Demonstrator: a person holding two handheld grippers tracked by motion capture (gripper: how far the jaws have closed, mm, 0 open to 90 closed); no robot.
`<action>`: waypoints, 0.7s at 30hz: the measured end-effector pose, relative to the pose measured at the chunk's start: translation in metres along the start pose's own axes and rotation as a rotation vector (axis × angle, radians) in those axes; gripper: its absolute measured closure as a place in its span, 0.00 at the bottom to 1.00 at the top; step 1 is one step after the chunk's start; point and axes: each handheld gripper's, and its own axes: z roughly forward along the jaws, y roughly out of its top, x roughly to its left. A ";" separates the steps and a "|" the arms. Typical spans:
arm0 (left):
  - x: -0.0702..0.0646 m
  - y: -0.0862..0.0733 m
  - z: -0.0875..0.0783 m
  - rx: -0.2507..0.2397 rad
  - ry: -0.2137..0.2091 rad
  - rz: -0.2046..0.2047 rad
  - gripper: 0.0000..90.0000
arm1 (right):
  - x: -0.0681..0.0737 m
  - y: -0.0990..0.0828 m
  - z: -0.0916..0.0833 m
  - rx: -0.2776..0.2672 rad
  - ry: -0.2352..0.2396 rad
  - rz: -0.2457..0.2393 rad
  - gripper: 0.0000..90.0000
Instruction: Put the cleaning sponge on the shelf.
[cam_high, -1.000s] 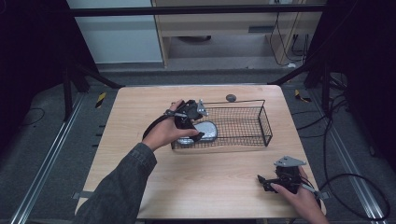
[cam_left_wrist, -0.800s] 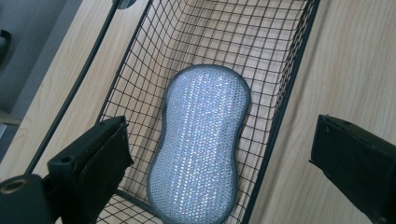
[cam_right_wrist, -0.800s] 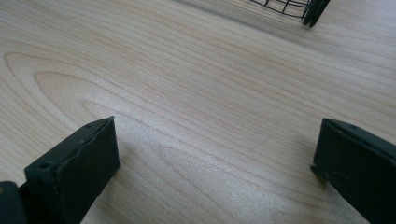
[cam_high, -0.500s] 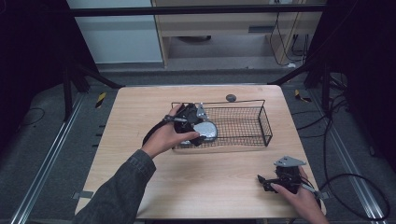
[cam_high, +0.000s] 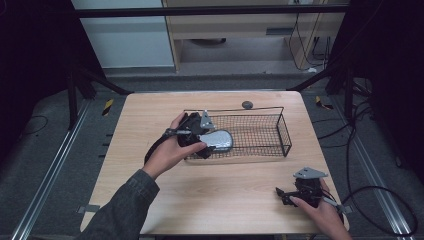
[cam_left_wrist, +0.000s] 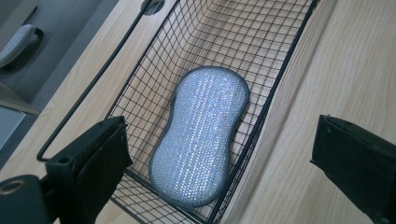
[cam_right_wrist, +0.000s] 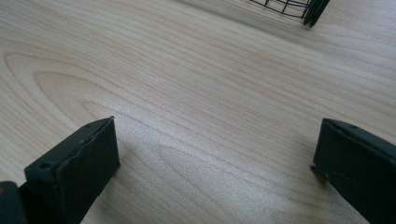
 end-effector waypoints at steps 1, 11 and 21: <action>0.000 -0.002 -0.002 -0.008 0.008 -0.015 0.04 | 0.000 0.000 0.000 0.000 0.000 0.002 0.00; -0.002 -0.038 -0.029 -0.038 0.022 -0.097 0.03 | 0.000 0.000 0.000 0.000 -0.005 0.004 0.00; -0.002 -0.077 -0.041 -0.029 0.021 -0.150 0.03 | 0.001 0.000 0.000 0.000 -0.005 0.005 0.00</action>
